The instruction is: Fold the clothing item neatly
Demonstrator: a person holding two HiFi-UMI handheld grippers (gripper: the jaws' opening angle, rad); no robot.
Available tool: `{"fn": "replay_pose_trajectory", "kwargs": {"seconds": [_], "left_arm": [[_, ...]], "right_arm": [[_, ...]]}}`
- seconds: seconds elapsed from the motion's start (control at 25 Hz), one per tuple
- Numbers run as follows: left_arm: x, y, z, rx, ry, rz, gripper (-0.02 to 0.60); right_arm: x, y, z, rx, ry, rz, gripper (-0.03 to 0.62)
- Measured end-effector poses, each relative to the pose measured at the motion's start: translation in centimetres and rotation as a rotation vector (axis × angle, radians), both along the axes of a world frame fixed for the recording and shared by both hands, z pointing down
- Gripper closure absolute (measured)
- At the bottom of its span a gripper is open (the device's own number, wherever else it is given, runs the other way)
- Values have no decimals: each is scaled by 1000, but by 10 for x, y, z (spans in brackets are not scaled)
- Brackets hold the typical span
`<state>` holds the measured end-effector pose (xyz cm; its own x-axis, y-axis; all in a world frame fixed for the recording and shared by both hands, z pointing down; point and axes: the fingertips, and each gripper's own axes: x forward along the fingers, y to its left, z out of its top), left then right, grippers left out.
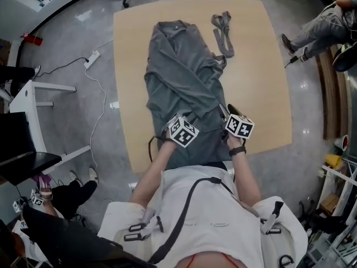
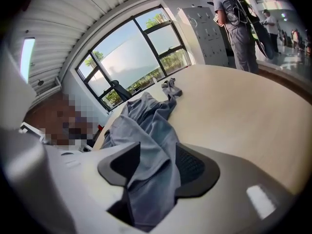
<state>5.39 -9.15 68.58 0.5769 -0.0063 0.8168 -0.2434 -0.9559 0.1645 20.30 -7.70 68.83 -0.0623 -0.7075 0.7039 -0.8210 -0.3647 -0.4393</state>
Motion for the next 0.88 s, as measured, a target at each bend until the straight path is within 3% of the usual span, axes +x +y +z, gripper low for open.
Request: {"fn": "replay_pose_trajectory", "kwargs": {"seconds": [0.32,0.52,0.68,0.88], "left_arm": [[8,-63,-7,20,27,-94,456],[13,-100,-8,24,39,-161,456],[11,-119,-7,20,51,-249,456],[16,-132,3,15,33,-256,456]], "right_arm": [[76,-87,-11,67,121,-85,405],[141,-191,-10,77,245,-196,384],[179,-286,1,52,344,-275,376],[202,-360,40,-46,421,-354,359]]}}
